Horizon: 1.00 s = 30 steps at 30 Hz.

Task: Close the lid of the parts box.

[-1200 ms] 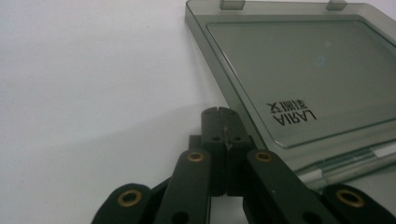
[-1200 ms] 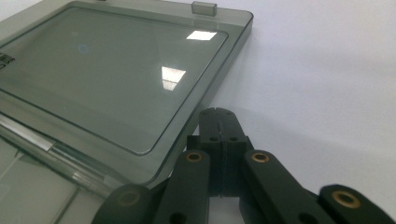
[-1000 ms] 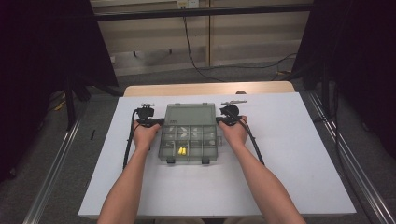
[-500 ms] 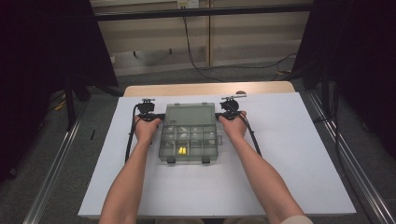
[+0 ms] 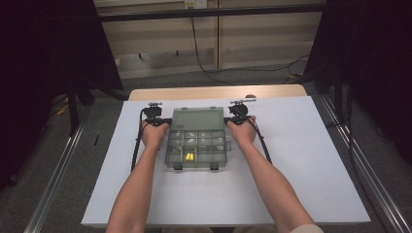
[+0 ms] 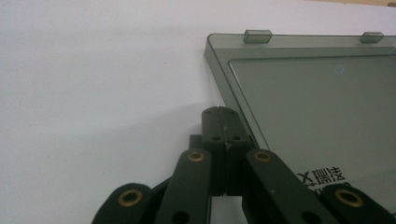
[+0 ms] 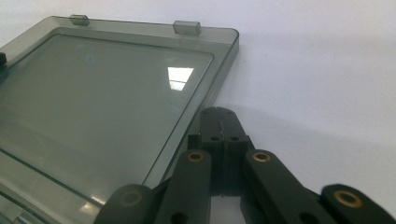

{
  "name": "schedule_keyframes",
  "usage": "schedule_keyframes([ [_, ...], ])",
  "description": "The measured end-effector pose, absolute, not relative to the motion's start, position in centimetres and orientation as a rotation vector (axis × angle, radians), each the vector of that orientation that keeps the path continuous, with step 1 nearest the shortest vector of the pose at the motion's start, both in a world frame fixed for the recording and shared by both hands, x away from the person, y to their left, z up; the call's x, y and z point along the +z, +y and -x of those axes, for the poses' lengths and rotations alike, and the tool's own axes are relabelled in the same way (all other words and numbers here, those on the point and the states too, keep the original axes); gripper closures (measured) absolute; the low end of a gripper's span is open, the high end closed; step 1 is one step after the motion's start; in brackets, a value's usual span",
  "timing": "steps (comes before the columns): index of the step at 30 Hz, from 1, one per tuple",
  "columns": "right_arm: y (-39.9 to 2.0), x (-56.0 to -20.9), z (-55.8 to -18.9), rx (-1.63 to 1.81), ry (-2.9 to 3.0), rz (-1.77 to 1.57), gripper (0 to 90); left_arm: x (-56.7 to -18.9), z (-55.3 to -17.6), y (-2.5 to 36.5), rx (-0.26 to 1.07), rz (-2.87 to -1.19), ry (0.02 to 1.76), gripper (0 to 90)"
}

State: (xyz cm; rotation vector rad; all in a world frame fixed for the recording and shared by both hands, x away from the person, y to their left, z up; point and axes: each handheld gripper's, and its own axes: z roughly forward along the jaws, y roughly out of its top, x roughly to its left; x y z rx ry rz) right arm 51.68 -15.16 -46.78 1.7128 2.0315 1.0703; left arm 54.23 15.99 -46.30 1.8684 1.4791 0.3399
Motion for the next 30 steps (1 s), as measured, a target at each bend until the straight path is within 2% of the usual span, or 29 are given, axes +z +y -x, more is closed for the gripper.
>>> schedule_keyframes([
  [9, -15.3, -47.0, -51.6, 1.086, 2.027, -1.701, 90.0, -46.3, -54.1, 16.0, 0.346, -1.876, 1.471, 90.0],
  [23, -15.7, -46.5, -51.4, 1.176, 1.991, -1.743, 90.0, -46.6, -53.7, 16.7, 0.289, -1.752, 1.49, 90.0],
  [30, -15.8, -45.8, -50.9, 1.245, 1.965, -1.702, 90.0, -45.4, -52.9, 17.4, 0.271, -1.716, 1.46, 90.0],
])
